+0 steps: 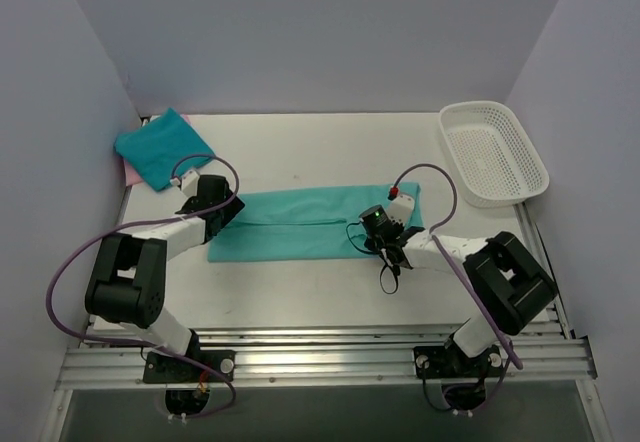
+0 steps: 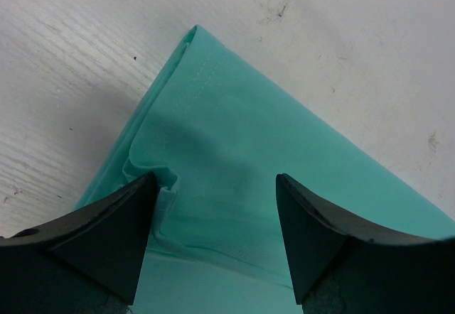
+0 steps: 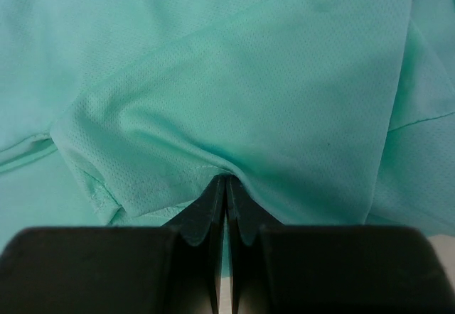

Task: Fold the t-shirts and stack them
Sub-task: Fold the other side of the tshirt into a rectangle, then rotate the tshirt 90 degrees

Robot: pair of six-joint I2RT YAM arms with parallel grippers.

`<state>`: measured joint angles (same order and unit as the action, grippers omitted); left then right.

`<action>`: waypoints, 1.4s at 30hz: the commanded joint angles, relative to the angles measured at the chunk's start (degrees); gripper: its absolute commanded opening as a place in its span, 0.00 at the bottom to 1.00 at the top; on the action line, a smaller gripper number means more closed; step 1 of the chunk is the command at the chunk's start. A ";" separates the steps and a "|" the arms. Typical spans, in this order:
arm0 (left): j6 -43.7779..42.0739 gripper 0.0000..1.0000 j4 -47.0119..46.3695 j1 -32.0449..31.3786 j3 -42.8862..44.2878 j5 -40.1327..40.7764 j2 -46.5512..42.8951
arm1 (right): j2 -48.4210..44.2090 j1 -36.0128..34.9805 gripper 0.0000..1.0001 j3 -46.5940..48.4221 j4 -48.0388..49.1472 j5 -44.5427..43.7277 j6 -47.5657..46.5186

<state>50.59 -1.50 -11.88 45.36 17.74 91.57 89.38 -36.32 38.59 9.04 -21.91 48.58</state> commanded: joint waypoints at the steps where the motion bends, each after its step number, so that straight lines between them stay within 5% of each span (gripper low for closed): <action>1: 0.04 0.76 -1.93 0.19 2.44 -0.51 1.15 | 2.72 -0.42 0.00 -2.38 1.68 1.61 1.52; 26: 0.13 0.76 -0.61 0.01 2.01 -1.04 -1.22 | 14.14 6.34 0.00 4.03 9.33 11.01 -2.34; 42: 0.39 0.76 0.18 0.01 0.78 -1.57 -5.79 | 39.44 12.14 0.00 48.66 2.92 18.48 -4.98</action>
<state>50.61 -0.82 -11.88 45.76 16.78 88.51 124.16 -25.82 80.29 16.43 -5.76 45.12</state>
